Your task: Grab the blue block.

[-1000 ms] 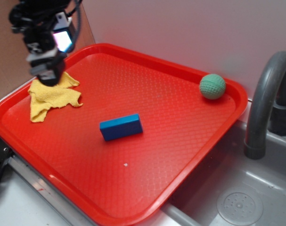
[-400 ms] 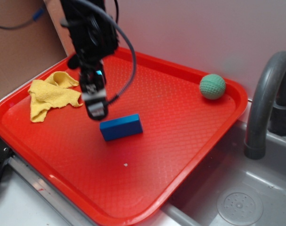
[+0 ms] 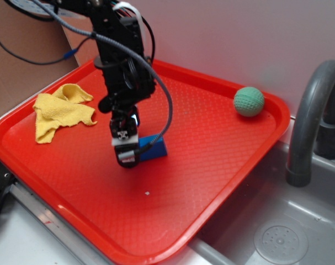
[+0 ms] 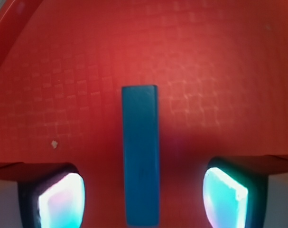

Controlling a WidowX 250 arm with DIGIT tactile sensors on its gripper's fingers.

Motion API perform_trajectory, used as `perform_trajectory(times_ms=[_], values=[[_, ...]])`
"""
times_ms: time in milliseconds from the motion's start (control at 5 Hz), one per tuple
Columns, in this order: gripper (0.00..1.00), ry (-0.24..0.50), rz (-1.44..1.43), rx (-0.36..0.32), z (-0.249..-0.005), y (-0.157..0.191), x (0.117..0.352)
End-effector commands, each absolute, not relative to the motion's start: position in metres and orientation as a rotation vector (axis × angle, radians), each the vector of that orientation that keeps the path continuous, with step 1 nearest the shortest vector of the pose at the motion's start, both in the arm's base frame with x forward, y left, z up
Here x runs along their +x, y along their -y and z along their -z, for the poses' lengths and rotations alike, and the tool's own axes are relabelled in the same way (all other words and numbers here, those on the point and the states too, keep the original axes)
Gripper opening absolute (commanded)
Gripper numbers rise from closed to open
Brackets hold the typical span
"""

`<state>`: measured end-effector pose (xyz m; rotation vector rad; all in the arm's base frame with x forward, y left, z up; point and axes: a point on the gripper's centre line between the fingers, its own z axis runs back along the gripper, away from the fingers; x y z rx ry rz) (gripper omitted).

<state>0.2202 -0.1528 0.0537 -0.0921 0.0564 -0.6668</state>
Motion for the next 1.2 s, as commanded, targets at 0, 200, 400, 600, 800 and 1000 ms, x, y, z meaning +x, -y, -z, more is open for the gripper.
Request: perform_trajectory(times_ms=[0,200,400,600,800,1000], values=[[0.89,-0.062,0.708,-0.069,-0.042,0.164,0.216],[0.00,-0.050,0.699,-0.042,-0.042,0.167,0.214],[0.00,-0.026,0.667,-0.017,-0.057,0.165,0.212],[0.00,-0.026,0.517,0.014,-0.092,0.151,0.212],[0.00,-0.003,0.267,0.036,-0.142,0.122,0.206],[0.00,0.028,0.018,-0.001,-0.190,0.098,0.187]])
